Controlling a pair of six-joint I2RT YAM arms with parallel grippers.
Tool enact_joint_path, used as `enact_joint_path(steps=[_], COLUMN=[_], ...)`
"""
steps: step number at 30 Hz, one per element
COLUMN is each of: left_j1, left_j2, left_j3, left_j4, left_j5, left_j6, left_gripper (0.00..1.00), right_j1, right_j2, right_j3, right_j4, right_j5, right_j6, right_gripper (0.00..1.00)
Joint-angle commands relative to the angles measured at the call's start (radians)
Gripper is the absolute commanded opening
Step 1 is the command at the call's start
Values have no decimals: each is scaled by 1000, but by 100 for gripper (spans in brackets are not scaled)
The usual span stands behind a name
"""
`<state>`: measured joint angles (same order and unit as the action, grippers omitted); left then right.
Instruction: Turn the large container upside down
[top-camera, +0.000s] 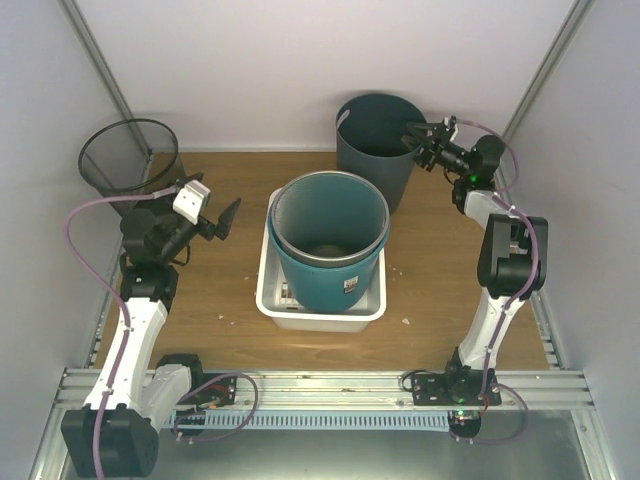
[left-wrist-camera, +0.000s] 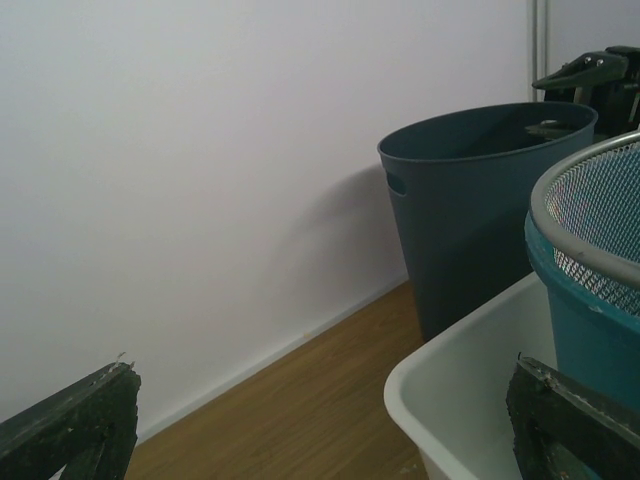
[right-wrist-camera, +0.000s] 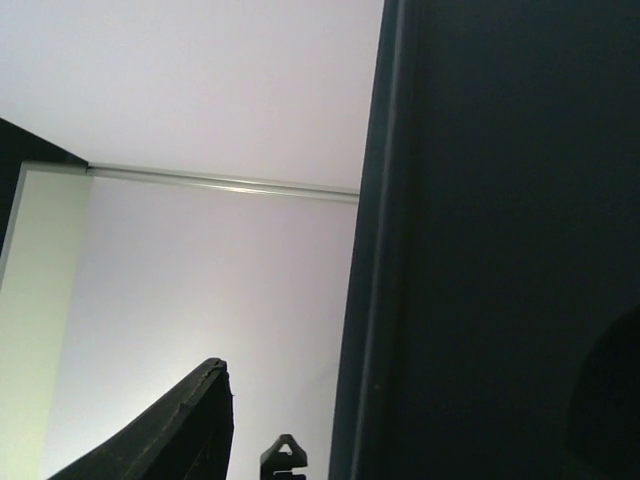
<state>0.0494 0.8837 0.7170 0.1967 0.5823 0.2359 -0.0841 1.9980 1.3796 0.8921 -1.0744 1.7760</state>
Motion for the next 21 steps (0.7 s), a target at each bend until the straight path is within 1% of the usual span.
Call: enact_joint_path(steps=[1, 6, 10, 15, 21], left_j1=[4, 4, 4, 4, 4], left_j2=[-19, -22, -24, -28, -33], left_j3=[-23, -27, -32, -45, -55], left_j4=[24, 23, 21, 18, 15], left_j5=[-9, -10, -13, -14, -19], left_j6=[13, 15, 19, 33, 40], left_gripper=[99, 99, 99, 99, 99], right_j1=[7, 7, 6, 7, 7], right_j2=[19, 16, 13, 12, 10], right_j3=[-17, -24, -37, -51, -61], right_j4=[73, 83, 85, 100, 154], right_j5=[6, 4, 11, 14, 10], right_j6=[24, 27, 25, 29, 53], right_gripper=[48, 21, 15, 16, 11])
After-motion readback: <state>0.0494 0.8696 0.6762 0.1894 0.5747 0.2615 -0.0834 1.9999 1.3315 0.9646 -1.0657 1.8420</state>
